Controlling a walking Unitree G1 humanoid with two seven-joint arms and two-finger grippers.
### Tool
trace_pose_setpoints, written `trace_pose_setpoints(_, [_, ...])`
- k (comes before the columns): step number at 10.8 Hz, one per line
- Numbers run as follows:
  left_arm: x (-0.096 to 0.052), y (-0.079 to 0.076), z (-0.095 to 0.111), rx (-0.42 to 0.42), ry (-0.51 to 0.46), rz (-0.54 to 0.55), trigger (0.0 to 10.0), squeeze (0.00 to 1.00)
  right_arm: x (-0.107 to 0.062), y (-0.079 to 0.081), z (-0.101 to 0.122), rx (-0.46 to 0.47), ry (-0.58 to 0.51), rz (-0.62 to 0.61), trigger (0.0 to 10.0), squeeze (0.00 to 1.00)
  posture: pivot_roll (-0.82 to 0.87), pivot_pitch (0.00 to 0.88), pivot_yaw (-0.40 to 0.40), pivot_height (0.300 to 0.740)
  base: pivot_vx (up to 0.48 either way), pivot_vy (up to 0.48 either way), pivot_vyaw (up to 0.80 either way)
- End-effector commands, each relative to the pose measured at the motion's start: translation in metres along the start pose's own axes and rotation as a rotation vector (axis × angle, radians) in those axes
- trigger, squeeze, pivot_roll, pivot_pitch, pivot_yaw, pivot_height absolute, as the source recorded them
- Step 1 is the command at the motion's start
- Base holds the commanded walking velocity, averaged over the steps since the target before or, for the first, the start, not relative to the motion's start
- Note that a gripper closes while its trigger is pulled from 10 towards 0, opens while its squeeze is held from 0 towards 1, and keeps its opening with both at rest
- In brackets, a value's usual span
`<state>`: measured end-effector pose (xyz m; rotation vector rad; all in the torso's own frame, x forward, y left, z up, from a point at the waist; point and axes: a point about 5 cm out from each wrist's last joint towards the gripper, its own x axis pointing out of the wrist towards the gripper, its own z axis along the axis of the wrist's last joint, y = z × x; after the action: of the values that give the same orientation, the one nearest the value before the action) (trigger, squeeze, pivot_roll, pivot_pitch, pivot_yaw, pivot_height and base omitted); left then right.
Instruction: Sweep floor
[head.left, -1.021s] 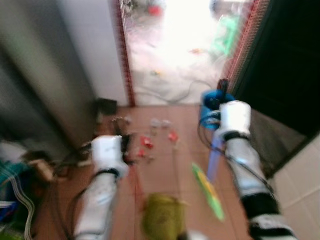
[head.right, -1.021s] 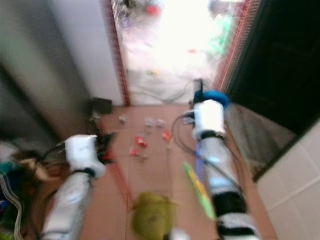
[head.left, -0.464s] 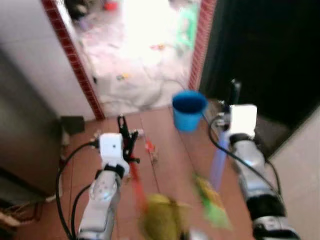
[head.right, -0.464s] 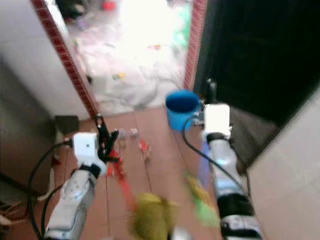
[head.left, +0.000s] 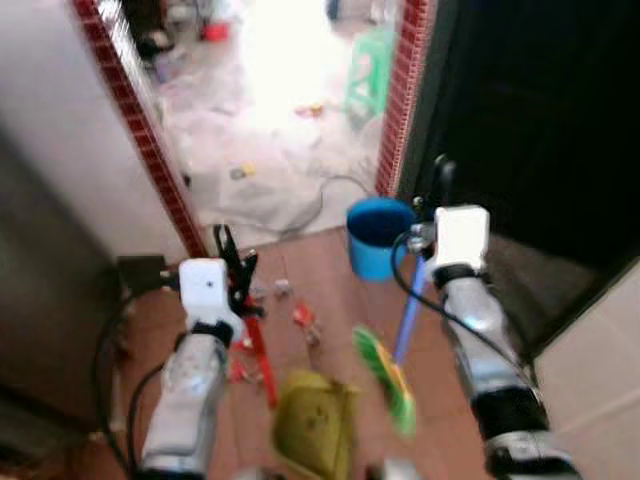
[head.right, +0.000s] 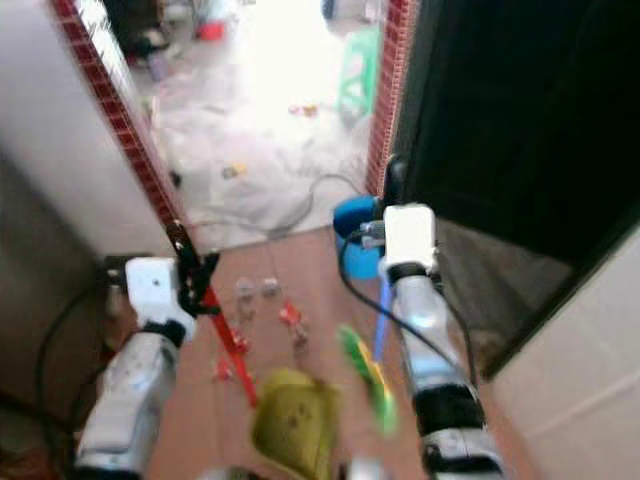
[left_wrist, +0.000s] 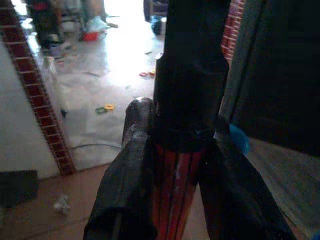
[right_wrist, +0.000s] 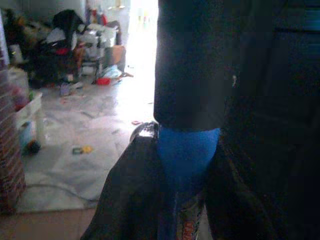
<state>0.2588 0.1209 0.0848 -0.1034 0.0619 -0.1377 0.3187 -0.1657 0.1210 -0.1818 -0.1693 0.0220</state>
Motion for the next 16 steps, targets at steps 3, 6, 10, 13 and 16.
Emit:
trace_pose_setpoints(3, [0.004, 0.002, 0.021, -0.005, -0.098, 0.026, 10.0, 0.00, 0.005, -0.001, 0.009, -0.041, -0.038, 0.007, 10.0, 0.00, -0.07, 0.000, 0.041, 0.740, 0.085, 0.278, 0.00])
trace_pose_setpoints(6, [0.011, 0.000, 0.048, 0.091, -0.201, 0.021, 10.0, 0.00, 0.005, -0.001, 0.008, -0.049, -0.033, 0.005, 10.0, 0.00, -0.07, 0.000, 0.039, 0.740, 0.000, 0.000, 0.00])
trace_pose_setpoints(10, [0.017, 0.017, 0.077, 0.103, -0.297, 0.166, 10.0, 0.00, 0.003, 0.001, 0.007, -0.065, -0.028, 0.028, 10.0, 0.00, -0.07, 0.000, 0.029, 0.740, 0.000, 0.000, 0.00])
trace_pose_setpoints(13, [0.014, 0.046, 0.065, 0.206, -0.237, 0.369, 10.0, 0.00, 0.001, 0.005, 0.007, -0.047, -0.030, 0.057, 10.0, 0.00, -0.07, 0.000, 0.030, 0.740, 0.000, 0.000, 0.00])
trace_pose_setpoints(16, [0.011, 0.055, 0.053, 0.207, -0.188, 0.420, 10.0, 0.00, -0.001, 0.011, 0.009, -0.075, -0.057, 0.091, 10.0, 0.00, -0.06, 0.000, 0.033, 0.740, 0.000, 0.000, 0.51])
